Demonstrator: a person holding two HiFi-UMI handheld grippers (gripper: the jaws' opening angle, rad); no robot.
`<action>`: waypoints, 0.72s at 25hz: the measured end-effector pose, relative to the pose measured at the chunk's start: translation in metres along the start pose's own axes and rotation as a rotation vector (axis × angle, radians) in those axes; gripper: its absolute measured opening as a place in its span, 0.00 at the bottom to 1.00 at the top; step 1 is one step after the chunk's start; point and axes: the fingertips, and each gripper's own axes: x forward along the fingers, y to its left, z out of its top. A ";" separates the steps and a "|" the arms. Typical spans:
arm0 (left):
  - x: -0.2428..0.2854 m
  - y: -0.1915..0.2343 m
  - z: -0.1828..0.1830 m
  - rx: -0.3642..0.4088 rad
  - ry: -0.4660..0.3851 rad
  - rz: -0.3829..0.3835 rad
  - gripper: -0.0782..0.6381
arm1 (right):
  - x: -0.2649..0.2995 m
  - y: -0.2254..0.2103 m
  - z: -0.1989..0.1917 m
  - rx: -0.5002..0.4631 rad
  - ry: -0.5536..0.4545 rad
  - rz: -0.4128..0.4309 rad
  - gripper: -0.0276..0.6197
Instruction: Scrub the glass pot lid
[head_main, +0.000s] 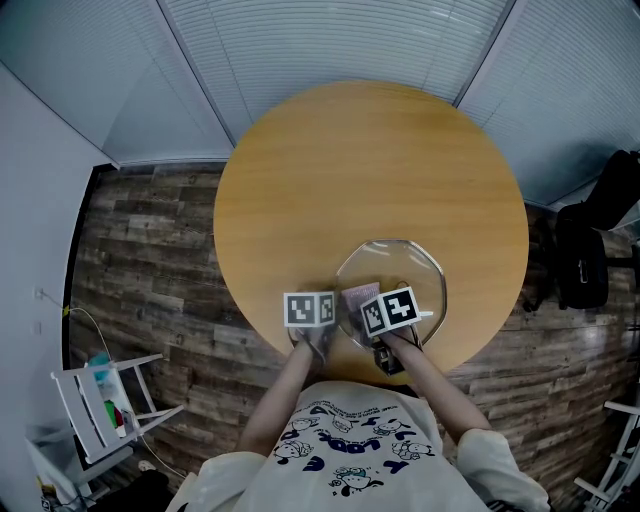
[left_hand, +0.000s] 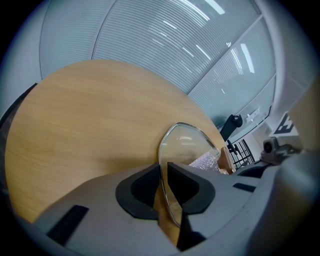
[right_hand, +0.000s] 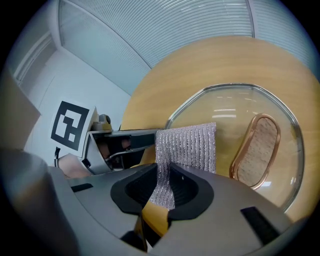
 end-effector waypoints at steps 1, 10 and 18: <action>0.000 0.000 0.000 -0.001 0.000 0.000 0.19 | 0.000 0.000 0.001 -0.009 0.004 -0.006 0.16; 0.000 -0.001 -0.001 0.001 0.003 0.000 0.19 | 0.005 0.003 0.013 -0.002 -0.017 -0.013 0.16; 0.000 0.000 -0.001 -0.004 0.002 -0.001 0.19 | 0.009 0.003 0.024 0.004 -0.009 -0.011 0.16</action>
